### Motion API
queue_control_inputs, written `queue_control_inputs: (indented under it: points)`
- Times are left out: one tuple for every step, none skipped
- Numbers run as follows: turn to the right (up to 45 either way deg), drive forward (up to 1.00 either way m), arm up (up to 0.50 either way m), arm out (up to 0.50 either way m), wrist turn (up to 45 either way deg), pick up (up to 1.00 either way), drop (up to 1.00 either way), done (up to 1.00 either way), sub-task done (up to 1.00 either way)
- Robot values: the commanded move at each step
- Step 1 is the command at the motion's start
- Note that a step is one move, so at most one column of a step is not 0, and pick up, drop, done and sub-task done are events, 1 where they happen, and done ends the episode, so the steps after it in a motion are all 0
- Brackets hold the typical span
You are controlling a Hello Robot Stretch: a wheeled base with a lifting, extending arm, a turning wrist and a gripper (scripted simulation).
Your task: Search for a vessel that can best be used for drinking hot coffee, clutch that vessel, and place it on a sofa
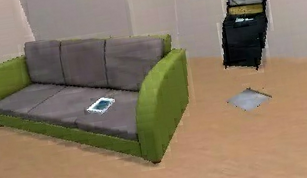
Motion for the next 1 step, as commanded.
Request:
queue_control_inputs:
  points:
    - [-45.0, 0.0, 0.0, 0.0, 0.0, 0.0, 0.0, 0.0, 0.0]
